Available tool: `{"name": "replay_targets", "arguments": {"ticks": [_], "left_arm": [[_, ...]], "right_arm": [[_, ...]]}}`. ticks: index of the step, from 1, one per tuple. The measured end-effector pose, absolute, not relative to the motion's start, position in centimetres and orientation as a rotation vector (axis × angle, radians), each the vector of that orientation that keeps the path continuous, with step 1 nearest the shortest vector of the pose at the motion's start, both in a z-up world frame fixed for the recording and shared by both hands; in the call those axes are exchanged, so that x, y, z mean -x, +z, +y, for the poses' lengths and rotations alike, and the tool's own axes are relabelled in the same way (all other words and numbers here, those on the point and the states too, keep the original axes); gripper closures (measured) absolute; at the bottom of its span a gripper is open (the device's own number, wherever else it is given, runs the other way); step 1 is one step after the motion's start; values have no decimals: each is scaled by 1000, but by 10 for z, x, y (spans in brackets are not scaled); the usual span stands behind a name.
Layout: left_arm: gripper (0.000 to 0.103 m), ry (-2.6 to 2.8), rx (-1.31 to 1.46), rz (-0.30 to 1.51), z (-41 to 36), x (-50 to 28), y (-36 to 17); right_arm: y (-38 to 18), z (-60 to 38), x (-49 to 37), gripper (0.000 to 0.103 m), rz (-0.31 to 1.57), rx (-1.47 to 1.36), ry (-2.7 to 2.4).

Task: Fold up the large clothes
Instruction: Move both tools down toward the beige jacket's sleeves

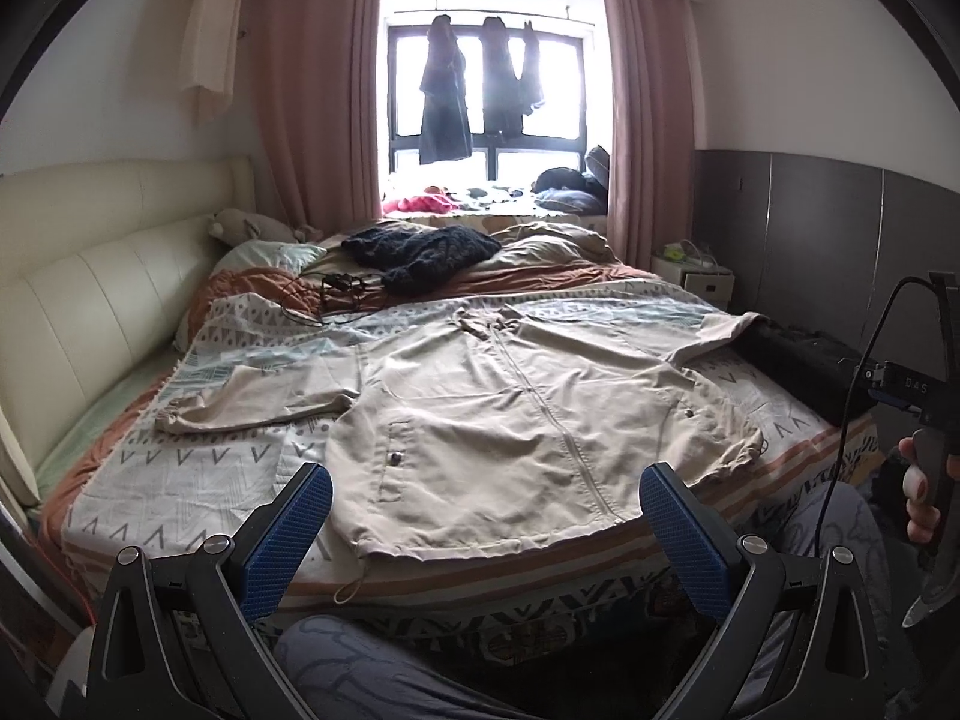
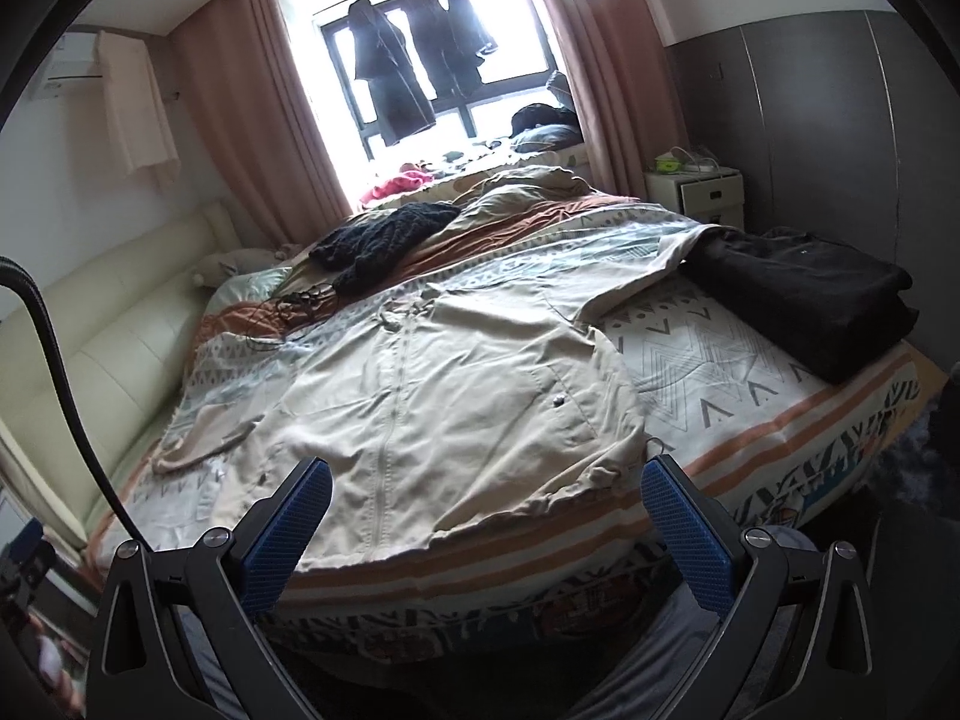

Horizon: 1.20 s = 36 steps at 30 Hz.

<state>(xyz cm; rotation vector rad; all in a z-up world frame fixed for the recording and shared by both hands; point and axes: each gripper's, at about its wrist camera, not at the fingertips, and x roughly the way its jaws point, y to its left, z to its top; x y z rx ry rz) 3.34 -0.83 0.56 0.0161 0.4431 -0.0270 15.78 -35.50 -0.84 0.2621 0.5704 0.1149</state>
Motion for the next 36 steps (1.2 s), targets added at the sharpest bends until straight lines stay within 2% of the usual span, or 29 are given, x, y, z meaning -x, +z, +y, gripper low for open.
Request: {"name": "replay_targets", "arguments": {"ticks": [25, 36], "left_arm": [[1, 247, 108, 582, 88, -196, -21], [10, 368, 197, 648, 149, -262, -30]], "right_arm": [[-55, -258, -357, 0, 644, -114, 333], [-64, -217, -427, 1, 725, -53, 394]]}}
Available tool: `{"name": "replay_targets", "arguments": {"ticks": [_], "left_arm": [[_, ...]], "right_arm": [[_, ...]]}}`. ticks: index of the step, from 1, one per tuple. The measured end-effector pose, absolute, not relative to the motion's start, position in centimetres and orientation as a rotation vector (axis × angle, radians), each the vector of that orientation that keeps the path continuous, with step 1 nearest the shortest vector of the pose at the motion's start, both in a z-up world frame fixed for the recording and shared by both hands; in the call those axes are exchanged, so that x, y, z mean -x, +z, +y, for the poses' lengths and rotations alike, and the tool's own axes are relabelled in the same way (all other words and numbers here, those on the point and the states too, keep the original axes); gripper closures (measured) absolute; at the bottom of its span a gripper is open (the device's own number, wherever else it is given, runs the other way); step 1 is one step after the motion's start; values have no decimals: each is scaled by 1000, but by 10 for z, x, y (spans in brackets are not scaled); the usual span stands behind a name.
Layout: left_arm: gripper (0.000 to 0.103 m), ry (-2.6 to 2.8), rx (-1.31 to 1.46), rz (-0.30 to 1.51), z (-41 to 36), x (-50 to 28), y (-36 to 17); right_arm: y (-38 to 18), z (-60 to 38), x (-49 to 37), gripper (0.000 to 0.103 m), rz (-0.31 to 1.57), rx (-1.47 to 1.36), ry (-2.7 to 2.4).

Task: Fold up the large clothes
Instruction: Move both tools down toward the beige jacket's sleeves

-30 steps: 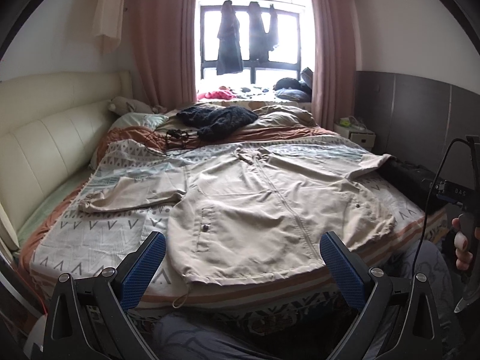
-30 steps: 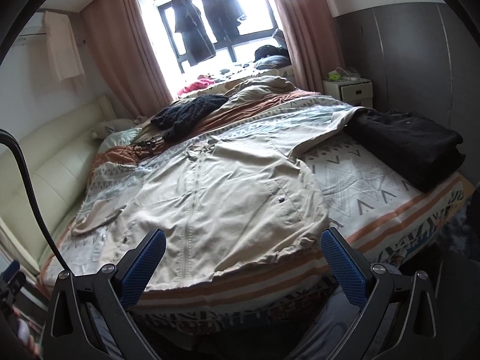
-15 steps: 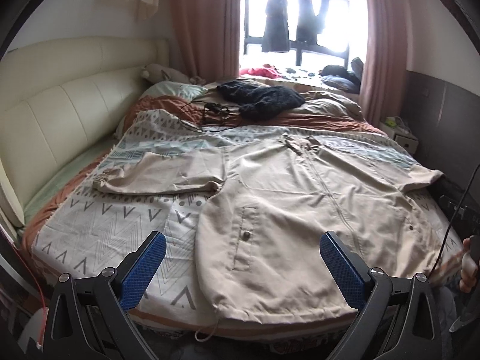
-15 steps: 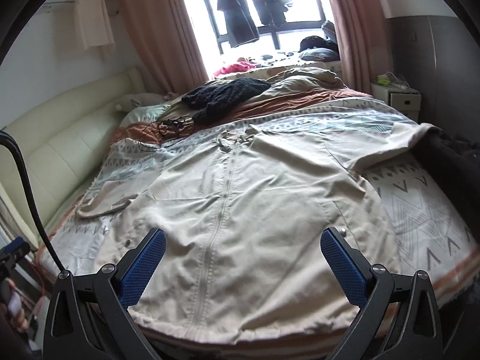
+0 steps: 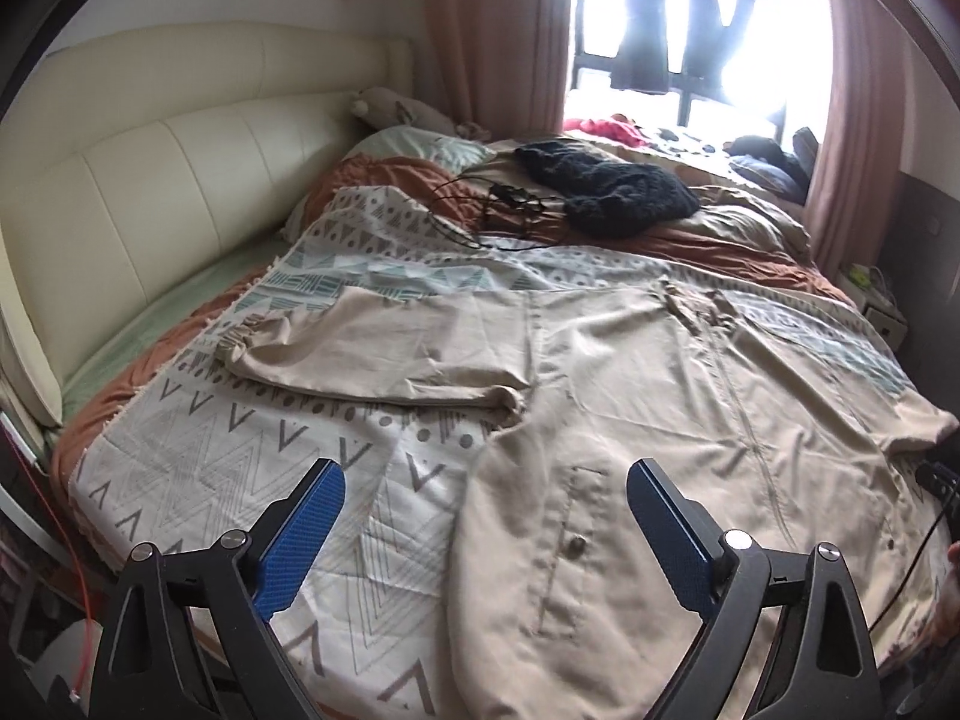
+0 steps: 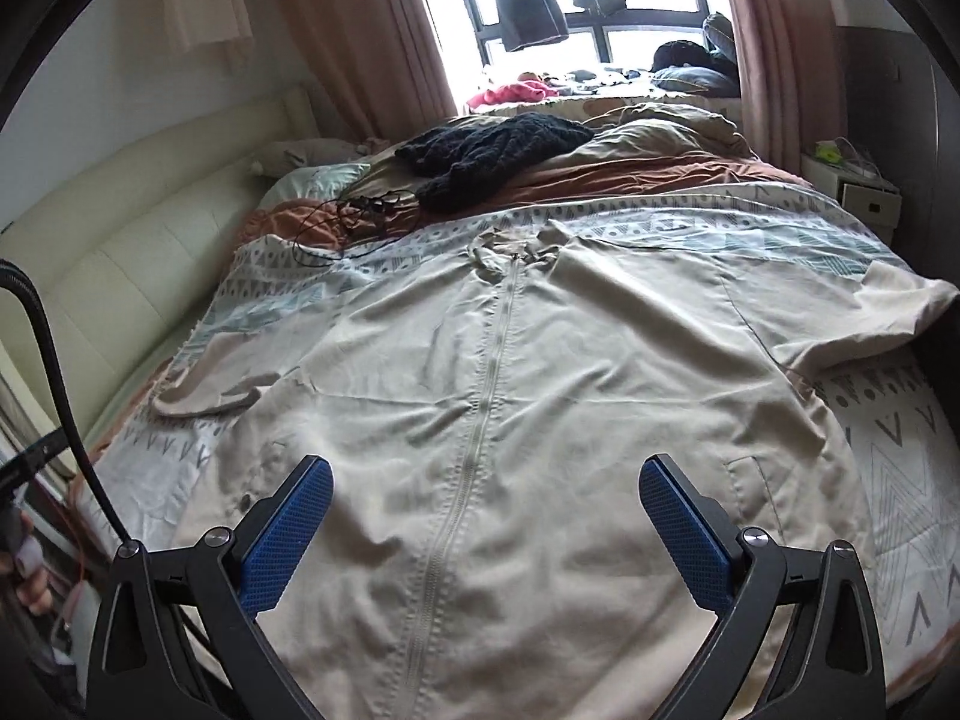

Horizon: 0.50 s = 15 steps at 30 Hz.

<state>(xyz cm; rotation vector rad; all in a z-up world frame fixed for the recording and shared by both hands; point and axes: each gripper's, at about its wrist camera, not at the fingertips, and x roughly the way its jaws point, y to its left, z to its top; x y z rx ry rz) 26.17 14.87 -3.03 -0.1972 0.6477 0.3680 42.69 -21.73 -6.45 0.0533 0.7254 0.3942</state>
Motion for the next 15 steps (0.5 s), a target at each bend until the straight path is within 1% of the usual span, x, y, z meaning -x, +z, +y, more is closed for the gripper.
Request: {"name": "replay_targets", "arguments": {"ticks": [3, 6, 9, 11, 13, 15], "left_arm": [[15, 397, 241, 651, 172, -275, -32], [16, 434, 287, 647, 197, -286, -36], [22, 478, 348, 659, 227, -297, -44], [23, 503, 396, 658, 249, -302, -50], [28, 526, 435, 663, 269, -307, -57], [36, 542, 466, 670, 287, -312, -65]], "right_arm": [[-68, -204, -448, 2, 750, -58, 420], [-71, -192, -464, 7, 768, -61, 442], [-75, -179, -481, 8, 789, -55, 447], [-78, -171, -491, 10, 803, -56, 460], [-81, -162, -500, 13, 816, -48, 470], [-86, -152, -510, 19, 832, -45, 481]]}}
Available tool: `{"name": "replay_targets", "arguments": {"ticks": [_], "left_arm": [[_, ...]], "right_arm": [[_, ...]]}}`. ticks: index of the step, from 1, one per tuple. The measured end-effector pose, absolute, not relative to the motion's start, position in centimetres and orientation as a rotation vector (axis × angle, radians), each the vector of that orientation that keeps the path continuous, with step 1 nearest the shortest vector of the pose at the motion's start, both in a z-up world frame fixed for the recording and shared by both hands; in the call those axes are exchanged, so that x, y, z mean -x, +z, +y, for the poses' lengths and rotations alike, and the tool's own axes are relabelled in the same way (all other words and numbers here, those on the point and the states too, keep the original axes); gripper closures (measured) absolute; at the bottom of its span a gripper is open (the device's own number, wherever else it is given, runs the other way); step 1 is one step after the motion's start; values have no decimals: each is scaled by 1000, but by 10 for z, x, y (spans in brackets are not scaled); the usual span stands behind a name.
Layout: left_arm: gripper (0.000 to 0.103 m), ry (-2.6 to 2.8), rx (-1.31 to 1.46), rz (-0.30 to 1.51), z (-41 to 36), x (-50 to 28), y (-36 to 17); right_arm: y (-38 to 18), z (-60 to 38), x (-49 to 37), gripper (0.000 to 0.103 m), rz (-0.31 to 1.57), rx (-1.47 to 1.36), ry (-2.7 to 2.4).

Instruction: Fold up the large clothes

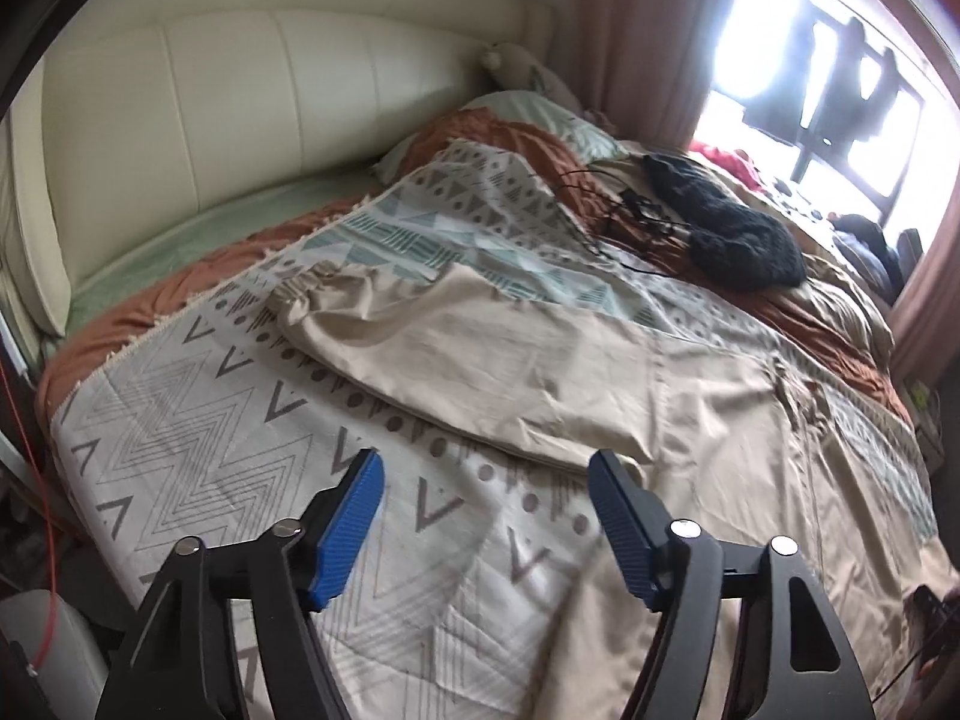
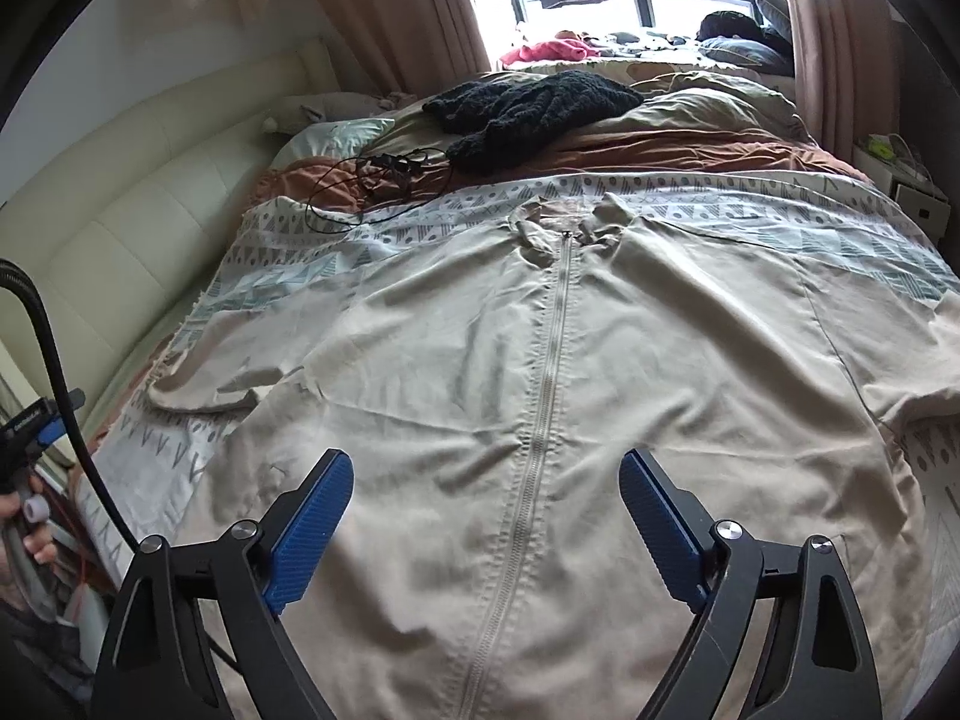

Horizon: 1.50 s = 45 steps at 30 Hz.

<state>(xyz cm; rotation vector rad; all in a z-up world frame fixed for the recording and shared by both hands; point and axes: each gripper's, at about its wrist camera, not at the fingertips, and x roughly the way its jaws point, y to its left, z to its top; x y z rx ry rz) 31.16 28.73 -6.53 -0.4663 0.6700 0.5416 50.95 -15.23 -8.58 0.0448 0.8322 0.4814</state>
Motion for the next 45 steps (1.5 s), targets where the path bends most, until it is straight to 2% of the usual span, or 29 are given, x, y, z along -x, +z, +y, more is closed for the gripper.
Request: {"name": "replay_targets", "arguments": {"ticks": [4, 7, 9, 12, 19, 25, 26, 28, 31, 33, 35, 41, 45], "left_arm": [[40, 574, 550, 690, 327, -321, -87], [48, 590, 603, 709, 352, -330, -104], [50, 600, 631, 717, 367, -334, -114], [53, 597, 676, 722, 391, -344, -129], [53, 622, 770, 779, 452, -370, -169], [53, 663, 878, 829, 495, -389, -209], [54, 669, 888, 820, 500, -390, -211], [56, 688, 889, 797, 508, -393, -208], [66, 729, 909, 791, 525, -399, -209], [87, 753, 922, 783, 536, -401, -211], [97, 748, 962, 767, 544, -398, -211], [99, 669, 979, 623, 540, -386, -163], [100, 629, 902, 556, 531, -390, -107]], "right_arm": [[-97, -135, -526, 24, 872, -46, 506], [-107, -119, -537, 27, 898, -29, 517], [-114, -109, -545, 39, 922, -21, 523], [-123, -94, -556, 40, 951, -20, 525], [-139, -61, -578, 42, 1006, -50, 563], [-154, -20, -597, 48, 1040, -21, 585], [-155, -14, -599, 54, 1046, -21, 596], [-160, -3, -603, 58, 1058, -11, 611], [-167, 13, -610, 58, 1077, 0, 615], [-171, 26, -614, 59, 1093, -3, 625], [-172, 38, -614, 59, 1096, -4, 648], [-171, 91, -609, 66, 1095, -5, 762], [-184, 127, -610, 80, 1133, -23, 832]]}}
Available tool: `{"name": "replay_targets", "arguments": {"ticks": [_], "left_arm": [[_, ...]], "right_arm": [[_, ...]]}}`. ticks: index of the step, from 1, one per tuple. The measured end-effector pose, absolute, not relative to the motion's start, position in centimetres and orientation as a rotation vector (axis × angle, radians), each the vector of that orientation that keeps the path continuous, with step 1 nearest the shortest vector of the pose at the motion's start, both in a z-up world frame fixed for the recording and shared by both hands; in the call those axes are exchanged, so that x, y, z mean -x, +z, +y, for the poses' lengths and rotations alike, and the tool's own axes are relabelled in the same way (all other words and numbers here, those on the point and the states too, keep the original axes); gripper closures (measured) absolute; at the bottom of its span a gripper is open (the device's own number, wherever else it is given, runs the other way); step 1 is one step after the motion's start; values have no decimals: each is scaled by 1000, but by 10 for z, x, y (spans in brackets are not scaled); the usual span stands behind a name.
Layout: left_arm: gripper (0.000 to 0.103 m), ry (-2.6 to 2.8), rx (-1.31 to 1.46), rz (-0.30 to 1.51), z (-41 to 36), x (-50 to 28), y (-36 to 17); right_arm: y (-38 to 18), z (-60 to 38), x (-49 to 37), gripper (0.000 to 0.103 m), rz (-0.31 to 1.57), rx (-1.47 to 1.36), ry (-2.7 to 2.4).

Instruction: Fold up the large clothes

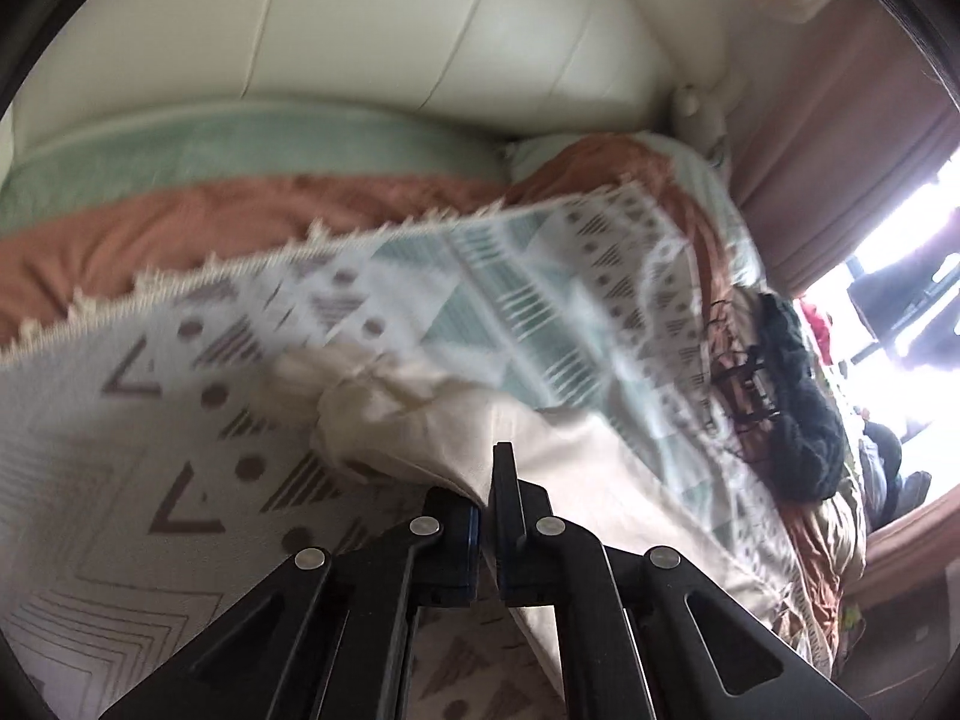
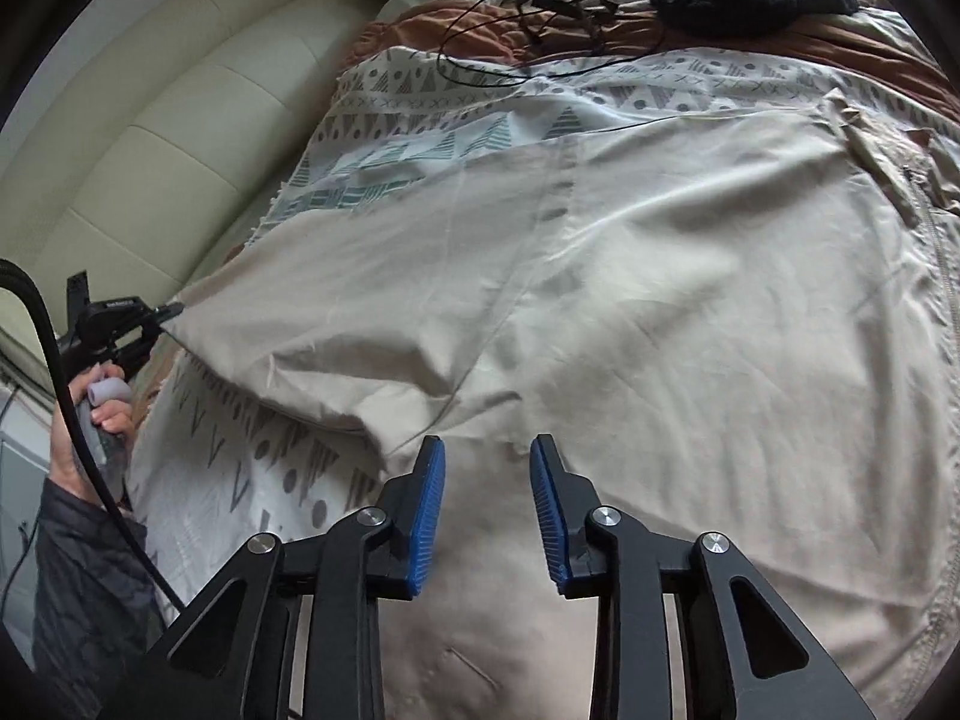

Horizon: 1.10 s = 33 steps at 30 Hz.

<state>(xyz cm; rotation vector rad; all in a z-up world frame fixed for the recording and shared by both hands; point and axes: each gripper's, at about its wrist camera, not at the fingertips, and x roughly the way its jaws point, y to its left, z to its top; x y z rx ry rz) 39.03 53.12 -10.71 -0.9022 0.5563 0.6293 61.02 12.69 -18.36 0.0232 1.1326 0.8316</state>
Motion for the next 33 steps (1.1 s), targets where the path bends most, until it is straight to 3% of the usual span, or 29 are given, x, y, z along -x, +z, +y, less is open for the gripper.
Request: {"name": "replay_targets", "arguments": {"ticks": [5, 15, 19, 24, 28, 33], "left_arm": [[100, 577, 837, 512, 519, -407, -47], [100, 398, 732, 459, 449, -435, 48], [100, 350, 663, 434, 414, -437, 73], [100, 264, 641, 433, 373, -443, 92], [100, 214, 600, 442, 338, -450, 107], [100, 136, 566, 458, 292, -461, 118]], "right_arm": [[-209, 158, -610, 87, 1189, -2, 849], [-228, 195, -616, 87, 1219, 31, 891], [-218, 164, -612, 86, 1233, 7, 922], [-186, 82, -600, 66, 1152, -88, 859], [-165, 23, -591, 66, 1112, -119, 799], [-139, -43, -580, 50, 1058, -188, 714]]}}
